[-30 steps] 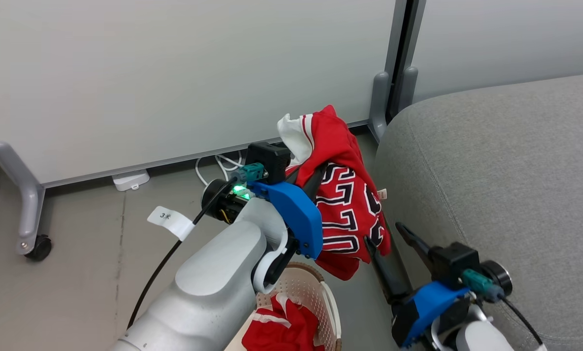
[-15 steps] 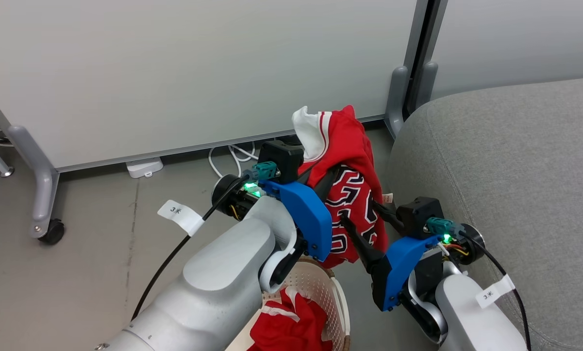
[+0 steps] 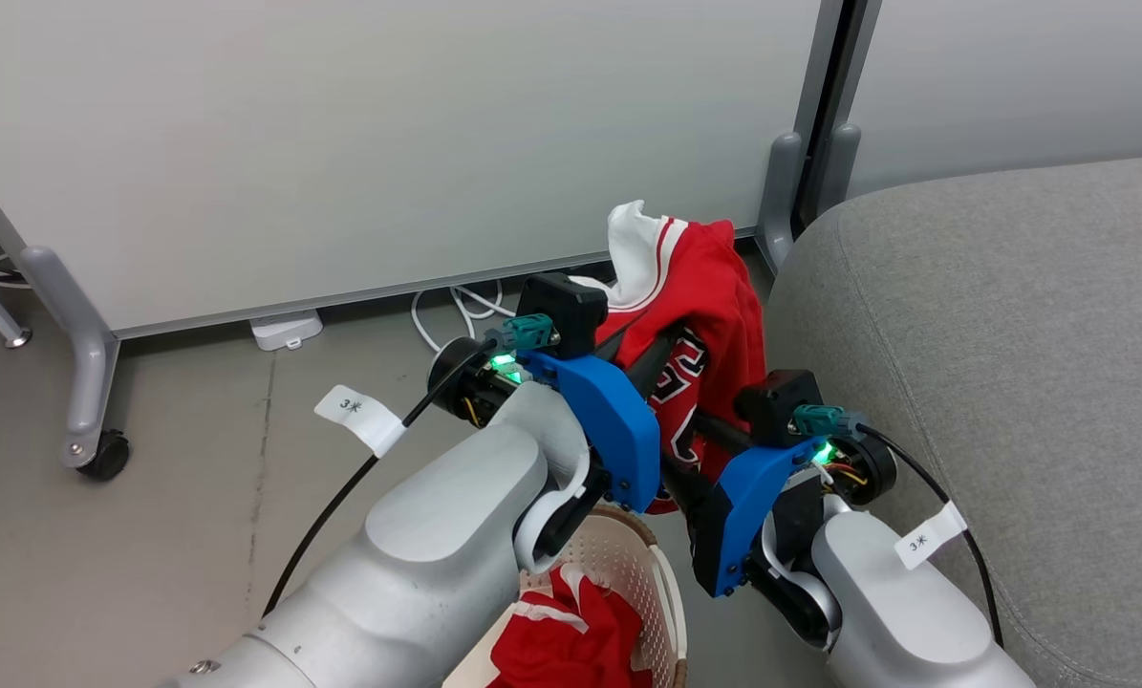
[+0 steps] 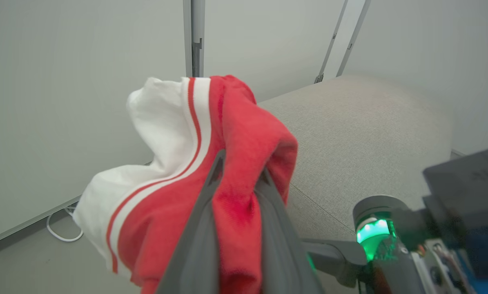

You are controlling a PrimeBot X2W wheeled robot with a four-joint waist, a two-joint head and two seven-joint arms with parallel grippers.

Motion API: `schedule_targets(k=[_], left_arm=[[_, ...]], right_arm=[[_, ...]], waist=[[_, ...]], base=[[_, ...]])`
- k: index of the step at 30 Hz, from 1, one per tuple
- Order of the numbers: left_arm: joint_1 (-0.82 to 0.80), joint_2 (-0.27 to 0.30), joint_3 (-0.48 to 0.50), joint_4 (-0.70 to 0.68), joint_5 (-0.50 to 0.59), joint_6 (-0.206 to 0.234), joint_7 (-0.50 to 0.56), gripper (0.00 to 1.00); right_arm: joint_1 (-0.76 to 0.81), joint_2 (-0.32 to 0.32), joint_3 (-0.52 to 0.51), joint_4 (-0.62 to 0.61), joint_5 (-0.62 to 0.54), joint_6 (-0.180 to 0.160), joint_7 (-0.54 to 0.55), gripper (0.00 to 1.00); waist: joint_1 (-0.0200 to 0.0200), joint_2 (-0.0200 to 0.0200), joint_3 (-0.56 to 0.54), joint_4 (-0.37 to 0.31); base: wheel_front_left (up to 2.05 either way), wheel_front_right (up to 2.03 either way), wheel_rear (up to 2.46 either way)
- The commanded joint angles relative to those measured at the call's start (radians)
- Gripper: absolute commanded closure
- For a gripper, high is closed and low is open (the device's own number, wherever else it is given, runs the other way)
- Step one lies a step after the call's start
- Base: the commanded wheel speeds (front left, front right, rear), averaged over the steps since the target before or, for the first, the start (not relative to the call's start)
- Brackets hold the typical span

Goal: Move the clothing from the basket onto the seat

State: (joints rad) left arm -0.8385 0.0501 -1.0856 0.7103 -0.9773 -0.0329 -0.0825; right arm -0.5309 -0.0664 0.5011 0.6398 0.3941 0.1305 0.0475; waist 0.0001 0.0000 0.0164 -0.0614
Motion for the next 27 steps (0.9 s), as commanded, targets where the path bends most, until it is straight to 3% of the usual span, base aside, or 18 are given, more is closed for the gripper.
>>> schedule_targets(k=[1,13,14,15,16,17,27], left_arm=[[-0.018,0.001,-0.004,0.003,-0.007,0.002,-0.01,1.0],[-0.033,0.001,-0.031,0.037,-0.038,0.012,-0.035,1.0],[-0.034,0.001,-0.034,0.039,-0.042,0.012,-0.035,0.89],[-0.035,0.001,-0.038,0.039,-0.044,0.009,-0.035,0.59],[-0.036,0.001,-0.039,0.04,-0.043,0.008,-0.042,0.16],[-0.038,0.001,-0.042,0.042,-0.043,0.007,-0.047,0.0],[-0.036,0.001,-0.06,0.059,-0.043,0.0,-0.103,0.0]], right_arm=[[-0.018,-0.005,0.009,0.011,0.007,0.0,-0.009,1.0],[-0.051,-0.007,0.045,0.097,0.055,0.0,-0.082,1.0],[-0.054,-0.007,0.047,0.102,0.056,0.0,-0.086,1.0],[-0.057,-0.007,0.047,0.107,0.056,0.0,-0.09,1.0],[-0.061,-0.006,0.047,0.112,0.056,0.0,-0.095,1.0],[-0.063,-0.006,0.047,0.117,0.058,0.0,-0.097,1.0],[-0.076,-0.008,0.04,0.152,0.072,0.0,-0.124,1.0]], waist=[[-0.0001,0.0,0.0,-0.001],[-0.0001,0.0,-0.012,-0.01],[-0.0001,0.0,-0.013,-0.01],[-0.0001,0.0,-0.013,-0.011],[-0.0001,0.0,-0.013,-0.011],[-0.0001,0.0,-0.013,-0.01],[-0.0001,0.0,-0.016,-0.007]], base=[[0.0,0.0,0.0],[0.0,0.0,0.0],[0.0,0.0,0.0],[0.0,0.0,0.0],[0.0,0.0,0.0],[0.0,0.0,0.0],[0.0,0.0,0.0]])
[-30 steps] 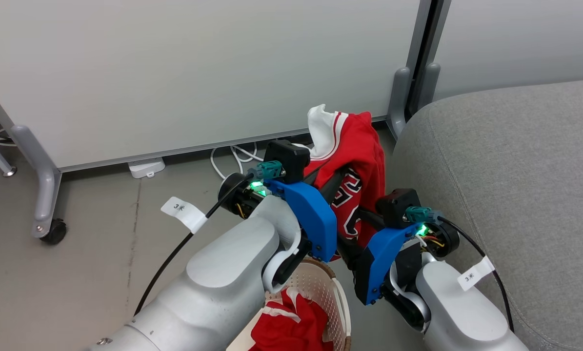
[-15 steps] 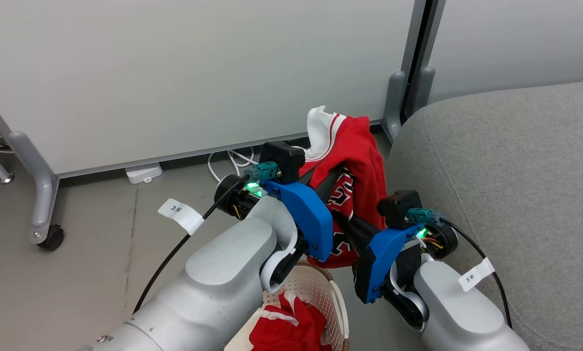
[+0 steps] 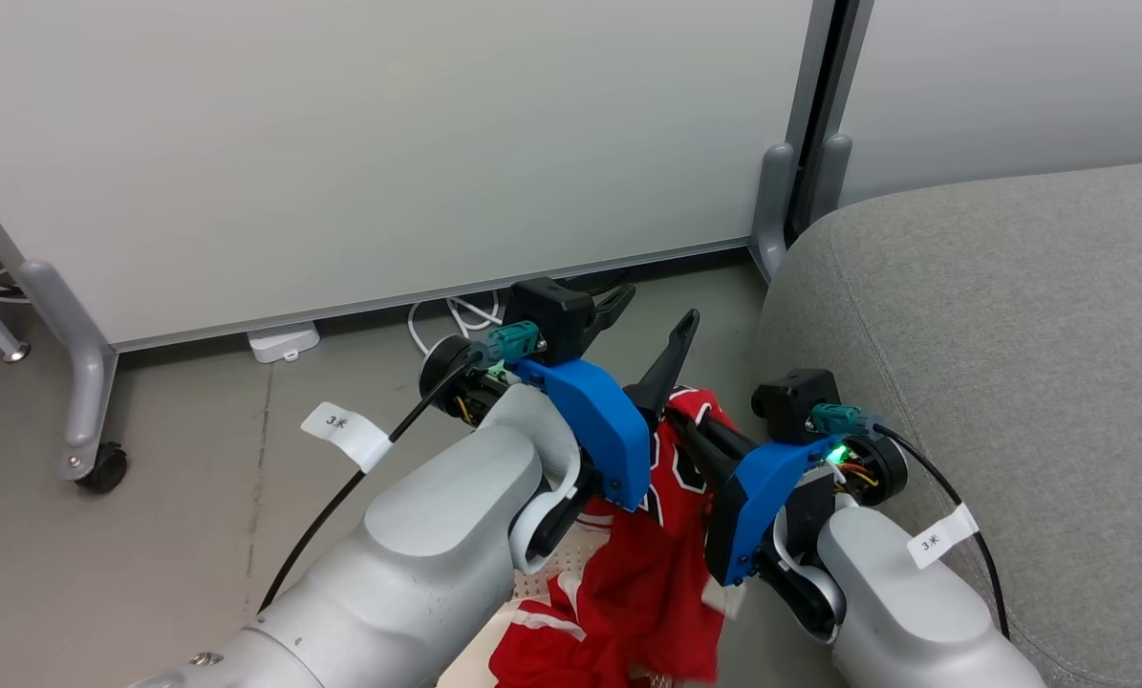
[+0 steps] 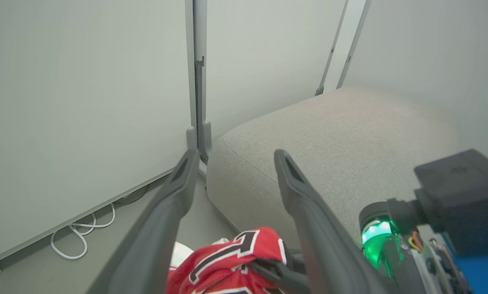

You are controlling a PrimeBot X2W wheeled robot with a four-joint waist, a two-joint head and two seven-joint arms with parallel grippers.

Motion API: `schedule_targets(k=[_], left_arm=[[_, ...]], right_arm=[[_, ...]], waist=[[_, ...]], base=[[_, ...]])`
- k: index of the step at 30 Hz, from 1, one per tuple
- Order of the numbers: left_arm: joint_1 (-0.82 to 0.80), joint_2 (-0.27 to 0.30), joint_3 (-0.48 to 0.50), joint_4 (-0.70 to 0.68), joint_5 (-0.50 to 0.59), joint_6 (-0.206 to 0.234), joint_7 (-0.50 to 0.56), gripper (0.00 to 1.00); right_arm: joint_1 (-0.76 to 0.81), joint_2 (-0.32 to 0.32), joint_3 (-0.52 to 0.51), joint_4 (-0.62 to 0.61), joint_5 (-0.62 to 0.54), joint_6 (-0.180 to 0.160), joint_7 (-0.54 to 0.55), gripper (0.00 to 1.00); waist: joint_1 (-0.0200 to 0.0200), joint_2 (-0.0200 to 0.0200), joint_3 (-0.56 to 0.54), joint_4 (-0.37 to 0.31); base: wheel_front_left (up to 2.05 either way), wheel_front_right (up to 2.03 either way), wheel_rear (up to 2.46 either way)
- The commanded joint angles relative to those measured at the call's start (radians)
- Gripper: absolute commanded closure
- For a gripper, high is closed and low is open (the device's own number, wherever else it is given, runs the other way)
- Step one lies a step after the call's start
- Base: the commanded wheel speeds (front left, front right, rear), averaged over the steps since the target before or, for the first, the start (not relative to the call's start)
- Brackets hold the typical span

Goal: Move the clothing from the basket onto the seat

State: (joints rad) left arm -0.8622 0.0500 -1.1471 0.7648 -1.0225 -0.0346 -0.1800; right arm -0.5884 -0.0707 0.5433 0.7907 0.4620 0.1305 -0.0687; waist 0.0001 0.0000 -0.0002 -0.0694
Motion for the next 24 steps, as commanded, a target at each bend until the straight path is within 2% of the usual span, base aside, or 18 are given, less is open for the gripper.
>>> schedule_targets(k=[1,7,13,14,16,24], left_arm=[[-0.007,0.001,0.004,0.006,0.004,0.003,-0.019,0.0],[0.049,0.026,0.037,-0.007,0.039,0.011,-0.08,0.0],[0.232,0.104,0.251,-0.182,0.173,0.053,-0.086,0.0],[0.232,0.104,0.251,-0.182,0.173,0.053,-0.086,0.0],[0.298,0.124,0.311,-0.236,0.23,0.059,-0.086,0.0],[0.557,0.17,0.54,-0.427,0.456,0.037,-0.087,0.0]], right_arm=[[-0.018,-0.005,-0.005,0.002,0.005,0.0,-0.012,1.0],[-0.005,-0.022,-0.03,-0.008,-0.007,0.0,-0.036,1.0],[0.028,-0.05,-0.081,-0.074,-0.034,0.0,-0.048,1.0],[0.028,-0.05,-0.081,-0.074,-0.034,0.0,-0.048,1.0],[0.044,-0.062,-0.107,-0.103,-0.046,0.0,-0.048,1.0],[0.127,-0.087,-0.198,-0.273,-0.11,0.0,0.007,1.0]], waist=[[-0.0001,0.0,0.0,0.002],[-0.0001,0.0,0.002,0.017],[-0.0001,0.0,0.013,0.032],[-0.0001,0.0,0.013,0.032],[-0.0001,0.0,0.017,0.039],[-0.0001,0.0,0.035,0.031]], base=[[0.0,0.0,0.0],[0.0,0.0,0.0],[0.0,0.0,0.0],[0.0,0.0,0.0],[0.0,0.0,0.0],[0.0,0.0,0.0]])
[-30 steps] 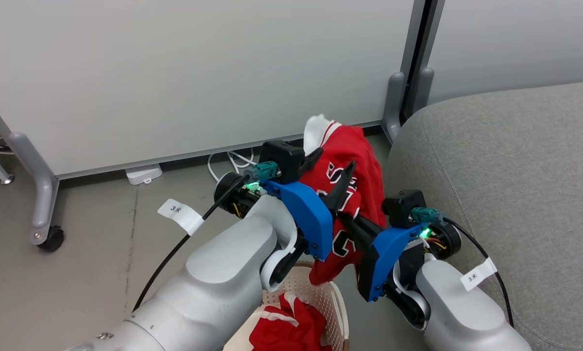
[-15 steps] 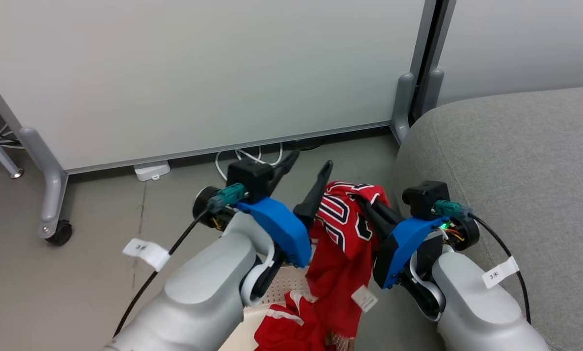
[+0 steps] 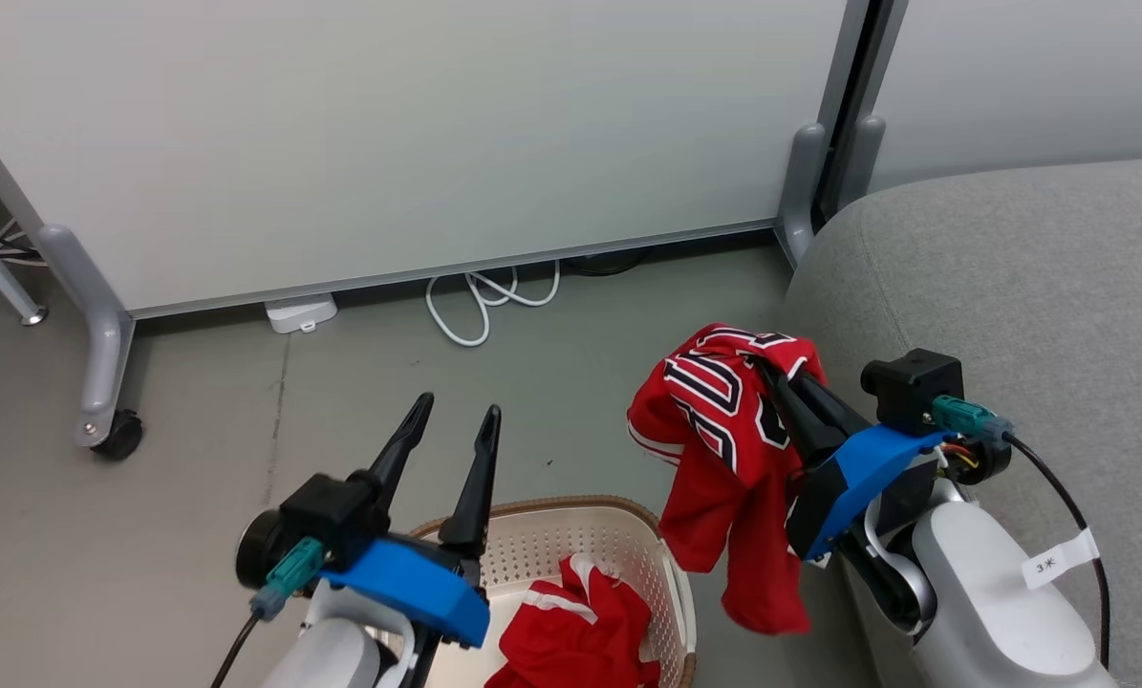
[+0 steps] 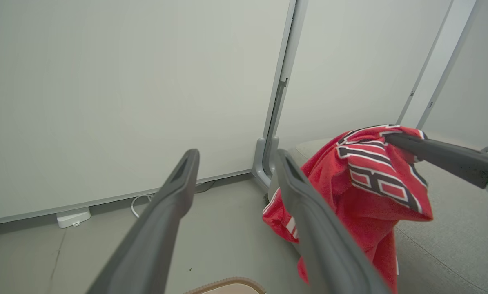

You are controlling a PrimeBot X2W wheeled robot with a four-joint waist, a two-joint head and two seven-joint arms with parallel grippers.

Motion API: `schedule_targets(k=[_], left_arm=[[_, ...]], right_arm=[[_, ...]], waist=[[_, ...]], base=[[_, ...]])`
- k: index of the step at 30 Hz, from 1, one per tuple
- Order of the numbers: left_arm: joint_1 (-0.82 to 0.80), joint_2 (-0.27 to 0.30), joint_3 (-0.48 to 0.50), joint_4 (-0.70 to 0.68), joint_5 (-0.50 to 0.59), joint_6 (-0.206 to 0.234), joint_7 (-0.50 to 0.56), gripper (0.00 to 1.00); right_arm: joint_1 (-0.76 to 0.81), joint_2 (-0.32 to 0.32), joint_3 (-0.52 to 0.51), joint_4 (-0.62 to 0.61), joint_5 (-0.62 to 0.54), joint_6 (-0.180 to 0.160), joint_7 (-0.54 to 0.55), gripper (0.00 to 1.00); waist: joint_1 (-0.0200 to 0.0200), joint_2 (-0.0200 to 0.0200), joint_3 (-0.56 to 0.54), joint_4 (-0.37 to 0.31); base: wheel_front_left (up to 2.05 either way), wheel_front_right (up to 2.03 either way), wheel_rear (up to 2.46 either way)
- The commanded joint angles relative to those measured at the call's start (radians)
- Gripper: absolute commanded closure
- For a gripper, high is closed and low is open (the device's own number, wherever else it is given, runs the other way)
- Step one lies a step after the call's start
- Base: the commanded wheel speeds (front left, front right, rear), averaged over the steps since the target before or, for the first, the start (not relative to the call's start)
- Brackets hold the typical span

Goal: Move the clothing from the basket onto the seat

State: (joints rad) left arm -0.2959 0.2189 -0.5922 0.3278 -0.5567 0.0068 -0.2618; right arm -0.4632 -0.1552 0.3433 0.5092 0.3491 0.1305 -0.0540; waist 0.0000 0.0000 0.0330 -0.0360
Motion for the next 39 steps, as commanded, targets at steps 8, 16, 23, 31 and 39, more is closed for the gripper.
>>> schedule_targets(k=[8,16,23,31,39], left_arm=[[0.154,-0.014,0.131,-0.064,0.127,-0.057,-0.005,0.0],[0.161,-0.05,0.162,-0.043,0.212,-0.101,-0.005,0.0],[0.146,-0.07,0.174,-0.028,0.239,-0.123,-0.005,0.0],[0.137,-0.08,0.186,-0.028,0.257,-0.132,-0.005,0.0],[0.134,-0.084,0.201,-0.044,0.268,-0.138,-0.005,0.0]], right_arm=[[0.085,0.024,-0.081,-0.155,-0.059,0.0,0.068,1.0],[0.138,0.055,-0.101,-0.248,-0.088,0.0,0.104,1.0],[0.168,0.073,-0.101,-0.299,-0.077,0.0,0.119,1.0],[0.203,0.081,-0.123,-0.343,-0.08,0.0,0.128,1.0],[0.239,0.095,-0.148,-0.383,-0.079,0.0,0.133,1.0]], waist=[[0.0,0.0,0.022,-0.048],[0.0,0.0,0.03,-0.159],[0.0,0.0,0.044,-0.288],[0.0,0.0,0.062,-0.397],[0.0,0.0,0.082,-0.44]], base=[[0.0,0.0,0.0],[0.0,0.0,0.0],[0.0,0.0,0.0],[0.0,0.0,0.0],[0.0,0.0,0.0]])
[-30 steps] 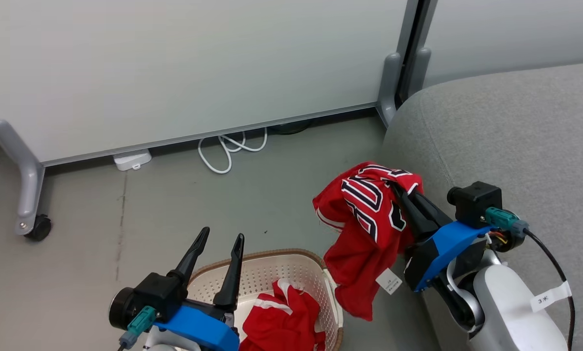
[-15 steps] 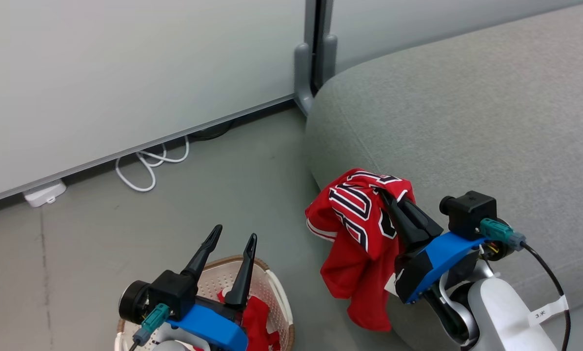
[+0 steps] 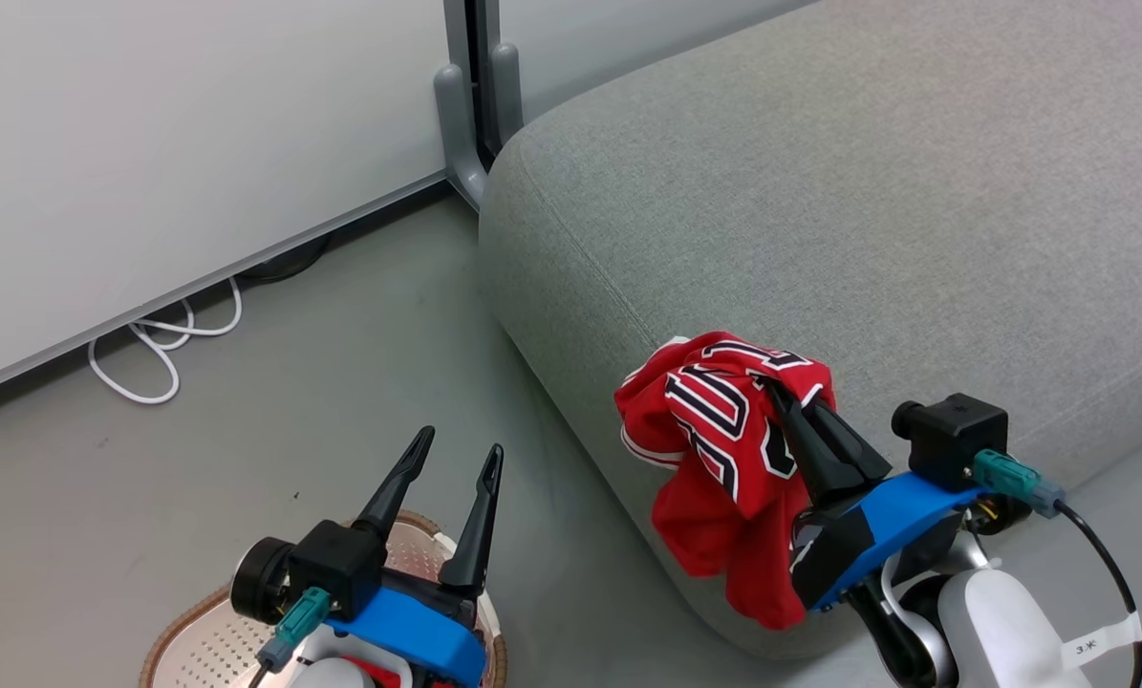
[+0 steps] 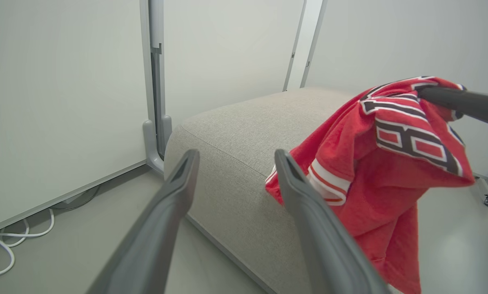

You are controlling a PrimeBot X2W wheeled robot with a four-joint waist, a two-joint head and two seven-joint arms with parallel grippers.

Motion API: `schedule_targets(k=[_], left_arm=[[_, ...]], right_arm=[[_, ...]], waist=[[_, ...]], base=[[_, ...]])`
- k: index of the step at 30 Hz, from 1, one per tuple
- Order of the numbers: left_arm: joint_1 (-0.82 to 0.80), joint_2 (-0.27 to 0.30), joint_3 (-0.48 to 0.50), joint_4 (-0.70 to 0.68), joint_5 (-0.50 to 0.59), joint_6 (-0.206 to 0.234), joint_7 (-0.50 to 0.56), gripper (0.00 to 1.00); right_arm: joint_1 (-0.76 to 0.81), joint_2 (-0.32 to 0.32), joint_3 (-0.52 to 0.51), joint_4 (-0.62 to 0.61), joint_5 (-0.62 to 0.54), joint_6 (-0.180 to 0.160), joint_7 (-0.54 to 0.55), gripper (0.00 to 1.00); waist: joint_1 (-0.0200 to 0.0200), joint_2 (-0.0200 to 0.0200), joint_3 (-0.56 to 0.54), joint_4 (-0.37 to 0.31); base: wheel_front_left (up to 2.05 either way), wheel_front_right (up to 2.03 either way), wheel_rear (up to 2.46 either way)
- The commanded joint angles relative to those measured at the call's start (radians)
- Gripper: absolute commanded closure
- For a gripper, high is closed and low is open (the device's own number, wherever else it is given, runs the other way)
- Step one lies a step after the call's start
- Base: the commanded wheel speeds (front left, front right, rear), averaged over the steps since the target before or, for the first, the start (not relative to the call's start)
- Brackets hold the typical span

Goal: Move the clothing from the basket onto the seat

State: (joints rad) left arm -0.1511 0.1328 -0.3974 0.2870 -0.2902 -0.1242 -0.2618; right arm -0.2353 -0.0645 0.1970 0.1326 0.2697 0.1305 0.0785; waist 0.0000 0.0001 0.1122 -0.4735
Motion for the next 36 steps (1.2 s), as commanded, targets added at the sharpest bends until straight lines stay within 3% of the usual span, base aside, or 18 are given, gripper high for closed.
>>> schedule_targets(k=[1,9,17,27,36], left_arm=[[-0.012,0.002,0.006,-0.005,0.004,-0.007,-0.005,0.0],[-0.026,0.011,-0.001,-0.022,0.01,-0.008,-0.005,0.0],[-0.117,0.059,-0.008,-0.083,0.03,-0.006,-0.005,0.0],[-0.22,0.125,0.012,-0.235,0.066,-0.006,-0.005,0.0],[-0.278,0.185,0.01,-0.369,0.101,-0.005,0.015,0.0]], right_arm=[[0.014,0.006,-0.006,-0.009,-0.002,0.0,-0.001,1.0],[-0.029,0.012,-0.066,-0.007,0.008,0.0,-0.021,1.0],[-0.287,-0.027,-0.214,0.059,0.015,0.0,-0.054,1.0],[-0.706,-0.178,-0.561,0.293,-0.021,0.0,-0.086,1.0],[-0.886,-0.227,-0.767,0.559,-0.111,0.0,-0.137,1.0]], waist=[[0.0,-0.0001,0.004,-0.003],[0.0,-0.0001,0.039,0.015],[0.0,-0.0001,0.221,0.071],[0.0,-0.0001,0.489,0.147],[0.0,-0.0001,0.654,0.175]], base=[[0.0,0.0,0.0],[0.0,0.0,0.0],[0.0,0.0,0.0],[0.0,0.0,0.0],[0.0,0.0,0.0]])
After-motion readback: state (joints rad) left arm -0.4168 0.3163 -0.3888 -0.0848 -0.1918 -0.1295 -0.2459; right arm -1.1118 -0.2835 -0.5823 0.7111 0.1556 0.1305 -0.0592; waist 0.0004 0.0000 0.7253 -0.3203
